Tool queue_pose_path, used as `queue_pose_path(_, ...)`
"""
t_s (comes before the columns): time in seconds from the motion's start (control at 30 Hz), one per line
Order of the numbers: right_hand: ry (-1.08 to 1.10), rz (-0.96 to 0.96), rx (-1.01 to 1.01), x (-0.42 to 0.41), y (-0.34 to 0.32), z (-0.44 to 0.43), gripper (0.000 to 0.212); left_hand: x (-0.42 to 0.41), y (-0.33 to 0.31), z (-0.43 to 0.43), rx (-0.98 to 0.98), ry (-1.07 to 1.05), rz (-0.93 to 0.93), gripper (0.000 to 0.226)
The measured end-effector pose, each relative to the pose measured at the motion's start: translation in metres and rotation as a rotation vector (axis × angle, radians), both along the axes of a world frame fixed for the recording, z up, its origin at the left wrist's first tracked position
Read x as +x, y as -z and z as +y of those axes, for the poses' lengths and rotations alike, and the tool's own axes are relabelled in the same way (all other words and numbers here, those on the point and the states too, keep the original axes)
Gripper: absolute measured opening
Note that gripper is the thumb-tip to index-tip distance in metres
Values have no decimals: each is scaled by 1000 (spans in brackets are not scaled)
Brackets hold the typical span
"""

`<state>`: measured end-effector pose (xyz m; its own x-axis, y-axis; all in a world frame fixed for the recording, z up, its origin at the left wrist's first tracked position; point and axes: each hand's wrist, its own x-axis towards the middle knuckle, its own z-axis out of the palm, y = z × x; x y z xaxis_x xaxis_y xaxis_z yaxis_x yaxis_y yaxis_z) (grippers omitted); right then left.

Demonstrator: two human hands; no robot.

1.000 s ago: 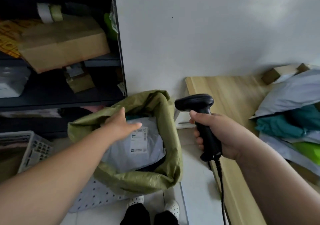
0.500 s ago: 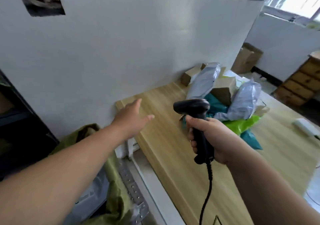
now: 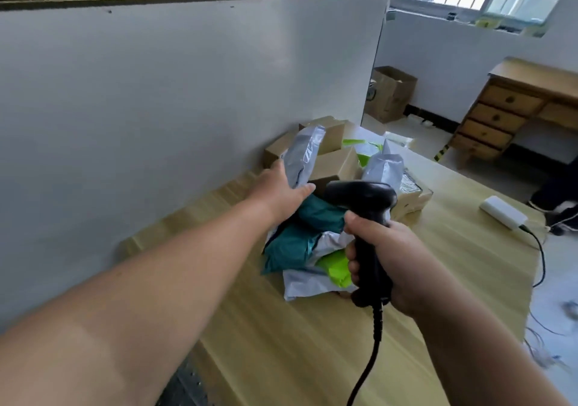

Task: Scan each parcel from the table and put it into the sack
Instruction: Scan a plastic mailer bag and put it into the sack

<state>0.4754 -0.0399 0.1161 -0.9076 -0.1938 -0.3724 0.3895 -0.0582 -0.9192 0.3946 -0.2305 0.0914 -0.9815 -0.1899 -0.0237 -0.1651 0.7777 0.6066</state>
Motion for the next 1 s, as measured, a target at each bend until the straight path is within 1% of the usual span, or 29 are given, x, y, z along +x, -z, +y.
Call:
queue_pose_path(0.07,-1,-16,-15,-11,6,5,29,-23,12,8,30,-24,-43,95)
queue_pose_path(0.1,2,-25,-22,-16,9,7,29,-33,19,10,31,-39,-73,95)
queue_pose_path(0.13,7,-32,-26,-21,11,8,29,-42,27,10,29,-57,-98,90)
queue_pose_path(0.17,10,-36,-23,-25,13,9,29,-50,34,10,30,-74,-107,78)
queue_pose_path(0.23,11,-43,-8,-32,18,9,30,-61,46,5,75,-118,-70,47)
queue_pose_path(0.27,13,-47,-5,-34,20,9,30,-64,50,0,122,-160,-37,41)
queue_pose_path(0.33,11,-50,-5,-39,23,5,30,-63,54,-14,238,-301,24,41)
queue_pose_path(0.43,-20,-40,-11,-40,25,-9,28,-48,63,-46,541,-518,81,40)
queue_pose_path(0.5,-48,-45,-16,-39,25,-22,29,-29,71,-67,674,-639,82,43)
queue_pose_path(0.57,-68,-58,-15,-35,24,-37,29,-4,85,-91,743,-736,55,42)
queue_pose_path(0.7,-118,-93,-5,-23,31,-63,29,56,120,-131,857,-845,-95,36)
queue_pose_path(0.9,-167,-151,58,4,54,-106,26,127,160,-186,825,-867,-387,29)
queue_pose_path(0.93,-171,-164,69,8,58,-112,27,136,164,-190,799,-842,-448,27)
queue_pose_path(1.0,-180,-191,77,13,64,-123,27,151,168,-194,711,-708,-598,16)
